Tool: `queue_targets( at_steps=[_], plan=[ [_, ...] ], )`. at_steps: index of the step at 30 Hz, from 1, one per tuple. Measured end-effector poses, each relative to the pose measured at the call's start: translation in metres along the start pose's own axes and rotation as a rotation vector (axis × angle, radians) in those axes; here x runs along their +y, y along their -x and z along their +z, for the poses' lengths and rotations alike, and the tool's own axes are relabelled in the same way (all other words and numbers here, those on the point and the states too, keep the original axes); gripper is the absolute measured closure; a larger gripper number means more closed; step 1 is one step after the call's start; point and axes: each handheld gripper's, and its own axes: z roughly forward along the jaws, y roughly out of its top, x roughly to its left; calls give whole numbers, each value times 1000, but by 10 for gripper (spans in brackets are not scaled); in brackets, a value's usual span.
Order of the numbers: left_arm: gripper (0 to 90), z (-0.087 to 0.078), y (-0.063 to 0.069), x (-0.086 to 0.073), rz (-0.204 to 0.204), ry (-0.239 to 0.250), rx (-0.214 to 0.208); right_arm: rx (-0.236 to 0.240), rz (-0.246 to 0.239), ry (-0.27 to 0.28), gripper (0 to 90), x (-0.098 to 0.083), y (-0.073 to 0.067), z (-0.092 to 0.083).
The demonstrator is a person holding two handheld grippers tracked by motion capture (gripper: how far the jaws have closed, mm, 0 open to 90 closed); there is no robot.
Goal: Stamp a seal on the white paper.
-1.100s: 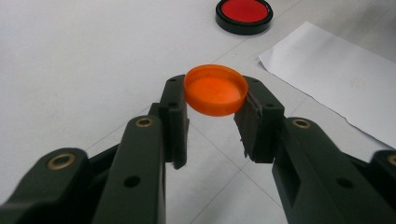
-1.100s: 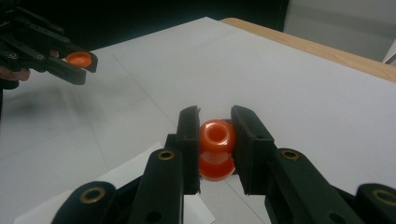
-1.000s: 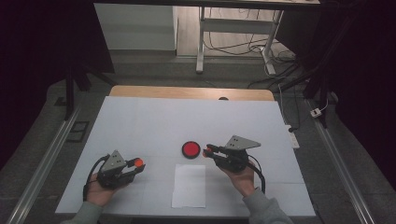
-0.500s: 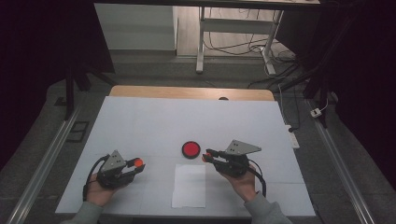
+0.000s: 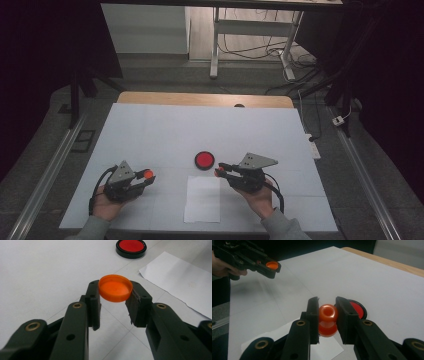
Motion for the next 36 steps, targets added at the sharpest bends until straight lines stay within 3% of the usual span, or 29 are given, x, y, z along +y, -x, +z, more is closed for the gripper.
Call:
queue_targets(
  at_steps=[23, 36],
  plan=[
    [648, 0, 0, 0, -1, 0, -1, 64, -22, -58, 722, -13, -18, 13],
    [648, 1, 1, 0, 0, -3, -1, 78, -32, -94, 722, -18, -20, 22]
  ],
)
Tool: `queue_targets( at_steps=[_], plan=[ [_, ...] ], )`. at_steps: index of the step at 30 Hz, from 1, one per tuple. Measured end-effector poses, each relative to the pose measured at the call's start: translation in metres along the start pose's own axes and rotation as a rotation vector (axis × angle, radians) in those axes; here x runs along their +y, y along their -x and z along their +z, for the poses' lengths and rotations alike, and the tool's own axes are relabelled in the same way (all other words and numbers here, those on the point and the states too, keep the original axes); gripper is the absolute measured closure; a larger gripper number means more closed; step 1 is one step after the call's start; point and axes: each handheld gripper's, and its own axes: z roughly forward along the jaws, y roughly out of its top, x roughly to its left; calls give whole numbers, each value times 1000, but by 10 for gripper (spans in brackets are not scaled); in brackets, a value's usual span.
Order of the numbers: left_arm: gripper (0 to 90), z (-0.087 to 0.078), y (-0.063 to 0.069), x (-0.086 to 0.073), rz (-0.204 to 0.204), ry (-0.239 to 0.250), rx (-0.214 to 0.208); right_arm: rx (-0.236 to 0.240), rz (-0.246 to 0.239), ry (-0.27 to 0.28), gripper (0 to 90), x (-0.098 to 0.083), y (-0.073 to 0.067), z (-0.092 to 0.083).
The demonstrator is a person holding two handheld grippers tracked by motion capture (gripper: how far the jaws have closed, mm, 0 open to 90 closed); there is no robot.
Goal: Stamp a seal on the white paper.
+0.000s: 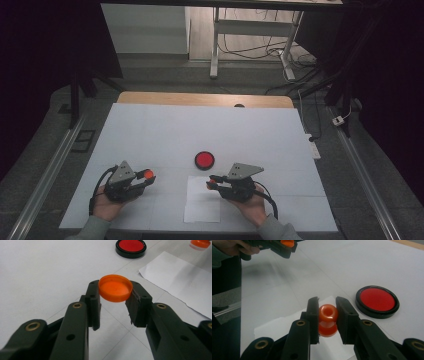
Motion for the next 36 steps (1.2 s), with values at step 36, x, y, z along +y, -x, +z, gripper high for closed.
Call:
queue_targets(
  at_steps=[36],
  plan=[
    [648, 1, 0, 0, 5, -6, -2, 2, -44, -85, 722, -7, -5, 33]
  ],
)
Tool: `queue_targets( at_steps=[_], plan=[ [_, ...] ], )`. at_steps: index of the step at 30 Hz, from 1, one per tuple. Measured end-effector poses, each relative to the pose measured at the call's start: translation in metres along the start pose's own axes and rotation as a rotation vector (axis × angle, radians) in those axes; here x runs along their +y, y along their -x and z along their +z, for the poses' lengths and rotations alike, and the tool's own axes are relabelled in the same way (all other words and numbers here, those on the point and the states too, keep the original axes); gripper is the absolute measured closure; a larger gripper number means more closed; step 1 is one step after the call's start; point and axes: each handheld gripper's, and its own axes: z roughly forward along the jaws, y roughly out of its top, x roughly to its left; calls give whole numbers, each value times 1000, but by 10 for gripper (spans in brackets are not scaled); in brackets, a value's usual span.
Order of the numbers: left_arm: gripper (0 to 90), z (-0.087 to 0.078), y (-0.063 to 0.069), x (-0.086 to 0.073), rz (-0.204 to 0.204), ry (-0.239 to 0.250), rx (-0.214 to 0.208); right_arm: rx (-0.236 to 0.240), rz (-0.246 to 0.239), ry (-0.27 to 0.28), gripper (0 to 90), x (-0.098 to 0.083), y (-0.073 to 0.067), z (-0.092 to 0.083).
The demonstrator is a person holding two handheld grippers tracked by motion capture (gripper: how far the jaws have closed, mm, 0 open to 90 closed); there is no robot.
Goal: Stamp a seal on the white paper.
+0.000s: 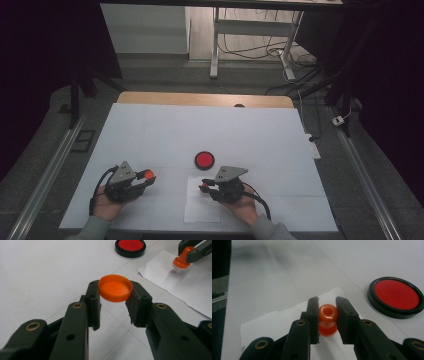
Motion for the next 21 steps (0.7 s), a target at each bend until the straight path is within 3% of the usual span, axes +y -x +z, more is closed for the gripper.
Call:
queue_targets(
  at_steps=[21],
  plan=[
    [647, 0, 0, 0, 0, 0, 0, -7, -16, -26, 722, -1, 1, 5]
  ],
)
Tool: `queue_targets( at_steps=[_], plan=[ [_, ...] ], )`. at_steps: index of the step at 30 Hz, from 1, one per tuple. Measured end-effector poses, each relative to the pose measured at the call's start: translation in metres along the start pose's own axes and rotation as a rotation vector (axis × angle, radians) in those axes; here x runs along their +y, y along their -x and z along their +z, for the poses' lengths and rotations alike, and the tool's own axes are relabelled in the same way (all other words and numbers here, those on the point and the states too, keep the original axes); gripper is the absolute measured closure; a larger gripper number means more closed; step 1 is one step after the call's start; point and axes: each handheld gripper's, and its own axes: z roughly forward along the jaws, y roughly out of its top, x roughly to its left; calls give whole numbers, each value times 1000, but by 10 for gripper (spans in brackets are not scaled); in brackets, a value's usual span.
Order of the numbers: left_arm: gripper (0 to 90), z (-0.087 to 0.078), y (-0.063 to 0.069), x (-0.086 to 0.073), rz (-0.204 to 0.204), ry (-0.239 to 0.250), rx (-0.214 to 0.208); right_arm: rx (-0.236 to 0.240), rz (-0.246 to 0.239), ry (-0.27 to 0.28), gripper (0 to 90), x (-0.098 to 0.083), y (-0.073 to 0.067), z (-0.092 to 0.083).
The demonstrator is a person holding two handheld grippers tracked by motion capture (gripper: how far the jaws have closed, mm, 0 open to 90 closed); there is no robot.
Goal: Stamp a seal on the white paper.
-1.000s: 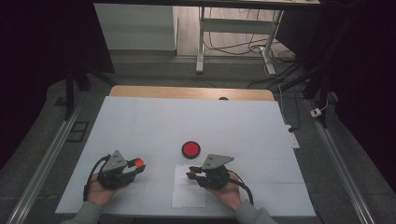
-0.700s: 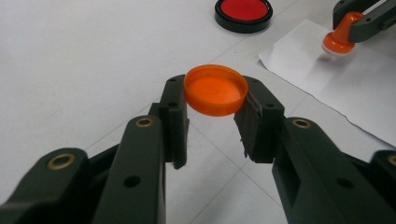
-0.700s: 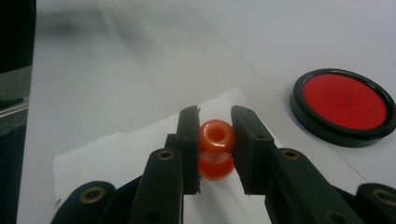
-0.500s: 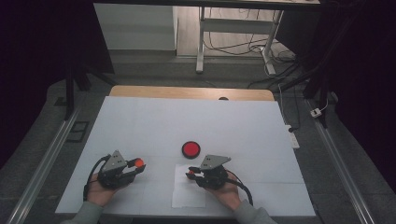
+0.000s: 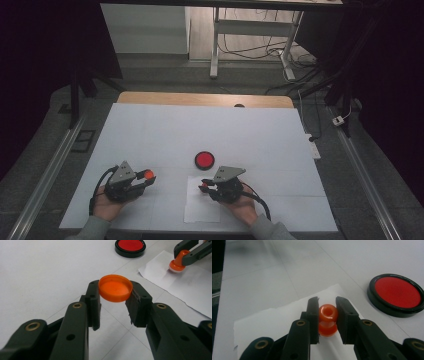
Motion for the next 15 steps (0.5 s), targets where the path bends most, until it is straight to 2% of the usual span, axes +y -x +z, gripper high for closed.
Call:
queue_targets(
  at_steps=[6, 12, 15],
  plan=[
    [648, 0, 0, 0, -1, 2, 0, -6, -22, -31, 722, -2, -2, 4],
    [647, 0, 0, 0, -1, 2, 1, -3, -15, -28, 724, -3, -2, 4],
    [648, 0, 0, 0, 0, 0, -1, -11, -27, -36, 725, -3, -2, 4]
  ],
)
